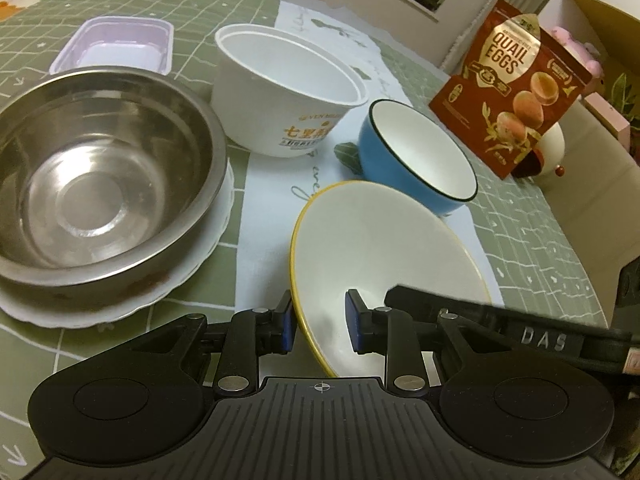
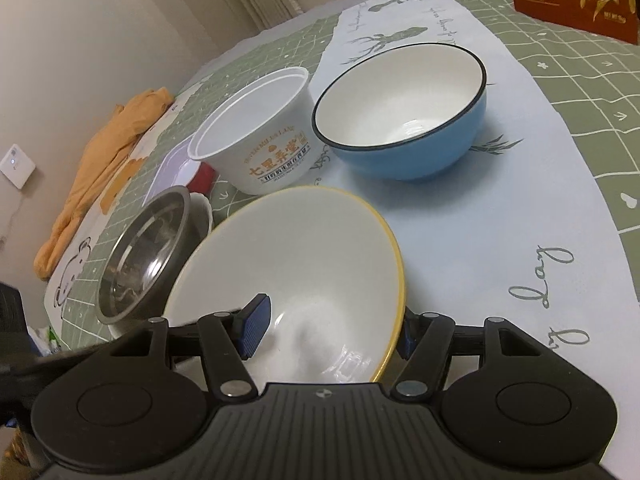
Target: Organize plates and bowls
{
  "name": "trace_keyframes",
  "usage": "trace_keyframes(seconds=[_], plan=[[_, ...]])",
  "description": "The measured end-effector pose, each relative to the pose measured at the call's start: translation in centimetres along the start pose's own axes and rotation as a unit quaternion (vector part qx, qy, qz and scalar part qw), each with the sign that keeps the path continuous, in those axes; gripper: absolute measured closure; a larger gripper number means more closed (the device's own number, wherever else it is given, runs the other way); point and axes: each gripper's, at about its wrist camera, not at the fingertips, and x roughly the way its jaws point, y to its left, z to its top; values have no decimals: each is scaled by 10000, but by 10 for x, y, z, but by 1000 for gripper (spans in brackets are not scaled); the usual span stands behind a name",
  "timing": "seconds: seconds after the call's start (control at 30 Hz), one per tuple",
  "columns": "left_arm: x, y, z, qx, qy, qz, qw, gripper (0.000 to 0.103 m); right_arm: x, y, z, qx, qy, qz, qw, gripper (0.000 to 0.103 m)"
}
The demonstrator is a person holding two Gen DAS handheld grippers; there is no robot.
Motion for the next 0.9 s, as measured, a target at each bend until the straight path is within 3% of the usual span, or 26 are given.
trace_keyframes(seconds=[0.5,0.9], plan=[[-1,11,7,-94,-165,21,9998,79,0,3,-4,-142,12,95,9999,40],[-18,15,9,-283,-339,-30,9990,79,-5,-5,-4,-113,-219,-204,9995,36]])
